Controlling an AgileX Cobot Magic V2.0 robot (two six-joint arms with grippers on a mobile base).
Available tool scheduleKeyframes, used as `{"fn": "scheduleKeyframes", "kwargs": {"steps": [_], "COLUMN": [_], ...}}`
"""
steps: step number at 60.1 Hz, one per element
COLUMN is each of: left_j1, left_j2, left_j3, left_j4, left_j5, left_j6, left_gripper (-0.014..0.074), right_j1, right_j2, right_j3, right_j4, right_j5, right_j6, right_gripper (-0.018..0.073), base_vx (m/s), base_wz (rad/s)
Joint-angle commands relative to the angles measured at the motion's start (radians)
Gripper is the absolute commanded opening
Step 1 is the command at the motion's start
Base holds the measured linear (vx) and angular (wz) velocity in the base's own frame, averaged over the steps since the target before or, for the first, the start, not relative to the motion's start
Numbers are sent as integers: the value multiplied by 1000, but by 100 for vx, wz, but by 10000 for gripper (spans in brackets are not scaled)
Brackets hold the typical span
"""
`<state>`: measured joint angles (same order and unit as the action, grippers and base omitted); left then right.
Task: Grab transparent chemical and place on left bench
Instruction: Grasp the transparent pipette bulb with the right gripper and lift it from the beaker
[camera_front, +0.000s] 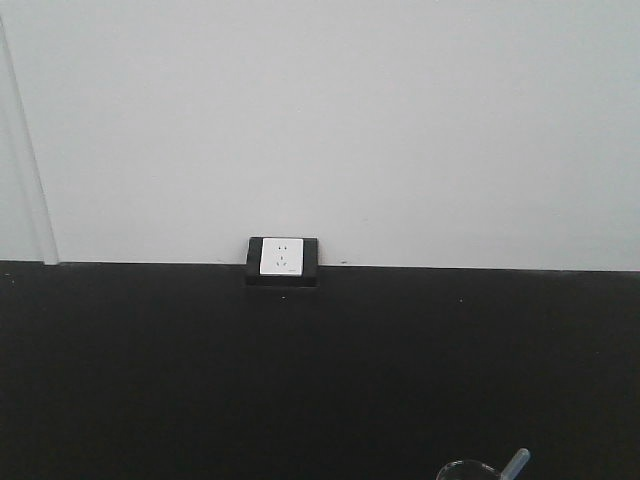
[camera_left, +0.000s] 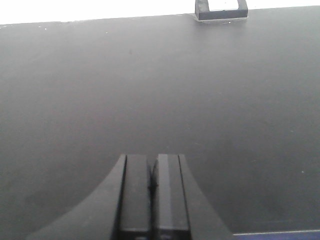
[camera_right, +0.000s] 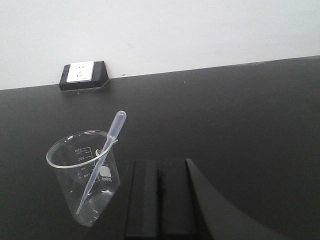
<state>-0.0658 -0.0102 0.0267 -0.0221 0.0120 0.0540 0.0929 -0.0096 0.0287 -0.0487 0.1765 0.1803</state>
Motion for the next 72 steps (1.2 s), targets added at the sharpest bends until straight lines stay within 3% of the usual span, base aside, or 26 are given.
{"fn": "scheduleKeyframes", "kwargs": {"steps": [1, 23, 34, 39, 53, 72], "left_j1": [-2, -2, -2, -2, -2, -2], "left_j2": [-19, -19, -19, -19, -19, -19], "left_j3": [16, 16, 16, 16, 16, 16], "left_j4": [-1, -1, -1, -1, -1, -1], "left_j5": [-78, -78, -78, -78, -78, -78], "left_j6": [-8, -8, -8, -8, -8, -8], "left_gripper": [-3, -3, -3, -3, -3, -3], "right_j1": [-5, -5, -5, -5, -5, -5], "right_j2": [-12, -12, -12, 13, 337, 687], "right_j3": [9, 9, -28, -115, -379, -472], "right_j4": [-2, -2, 3, 22, 4, 9], "right_j5": [-83, -89, -351, -333, -286, -338], "right_j6": [-11, -11, -23, -23, -56, -49], "right_gripper": [-8, -8, -8, -8, -8, 13], "base_vx": [0, 0, 0, 0, 0, 0], "base_wz": [0, 0, 0, 0, 0, 0]}}
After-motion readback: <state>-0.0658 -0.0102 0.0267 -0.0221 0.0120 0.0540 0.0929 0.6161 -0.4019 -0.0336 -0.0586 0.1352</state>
